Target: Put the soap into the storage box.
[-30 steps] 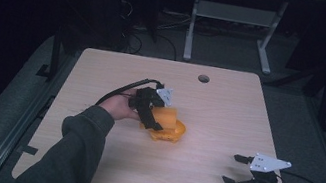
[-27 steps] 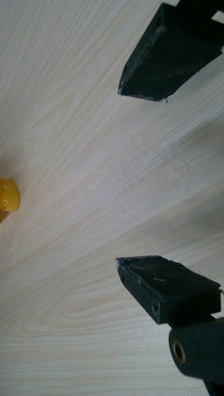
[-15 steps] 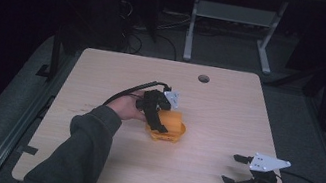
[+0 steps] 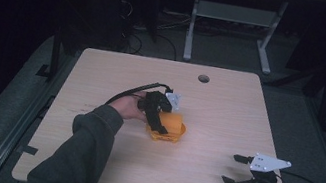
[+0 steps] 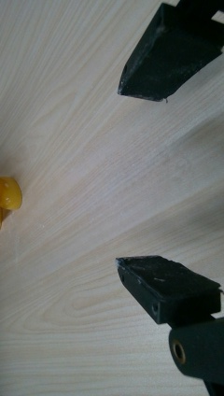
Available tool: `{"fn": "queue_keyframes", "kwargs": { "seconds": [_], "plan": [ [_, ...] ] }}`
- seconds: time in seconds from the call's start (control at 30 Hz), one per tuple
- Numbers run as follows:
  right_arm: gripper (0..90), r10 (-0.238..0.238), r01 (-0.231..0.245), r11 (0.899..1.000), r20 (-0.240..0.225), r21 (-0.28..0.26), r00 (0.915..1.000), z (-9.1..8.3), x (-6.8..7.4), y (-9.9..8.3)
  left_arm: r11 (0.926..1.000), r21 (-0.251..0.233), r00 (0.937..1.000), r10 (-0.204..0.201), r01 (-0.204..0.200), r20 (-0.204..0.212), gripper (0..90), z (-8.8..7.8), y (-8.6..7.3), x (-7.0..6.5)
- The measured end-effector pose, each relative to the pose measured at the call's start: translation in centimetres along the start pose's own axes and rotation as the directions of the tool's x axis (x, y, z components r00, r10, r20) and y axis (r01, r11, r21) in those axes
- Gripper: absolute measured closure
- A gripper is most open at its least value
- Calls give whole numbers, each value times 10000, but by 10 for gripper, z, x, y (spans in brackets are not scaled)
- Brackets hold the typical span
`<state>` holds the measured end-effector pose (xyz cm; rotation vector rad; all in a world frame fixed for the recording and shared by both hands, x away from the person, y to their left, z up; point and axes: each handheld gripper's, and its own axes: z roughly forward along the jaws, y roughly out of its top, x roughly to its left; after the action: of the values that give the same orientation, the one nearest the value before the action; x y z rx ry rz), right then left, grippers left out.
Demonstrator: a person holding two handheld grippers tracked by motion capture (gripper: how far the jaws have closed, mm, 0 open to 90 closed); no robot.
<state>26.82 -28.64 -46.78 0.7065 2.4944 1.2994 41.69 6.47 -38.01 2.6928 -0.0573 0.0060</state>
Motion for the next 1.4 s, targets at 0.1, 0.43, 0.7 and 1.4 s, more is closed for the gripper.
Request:
{"fn": "queue_keyframes", "kwargs": {
  "seconds": [0.1,0.43,0.7,1.4],
  "plan": [
    [135,6,-6,10000,-14,1,10000,0,0,0,9999,-27,9999,113,-113,25,211,1,0,-1],
    [135,13,-13,10000,-95,63,10000,0,1,0,9997,10,9996,253,-253,78,210,6,0,-1],
    [135,-66,66,10000,-86,24,9999,0,1,0,9998,-33,9998,180,-180,62,208,6,-1,0],
    [135,-78,79,10000,-199,56,9998,1,1,0,9997,56,9996,-235,234,147,191,6,-2,3]
  ]
}}
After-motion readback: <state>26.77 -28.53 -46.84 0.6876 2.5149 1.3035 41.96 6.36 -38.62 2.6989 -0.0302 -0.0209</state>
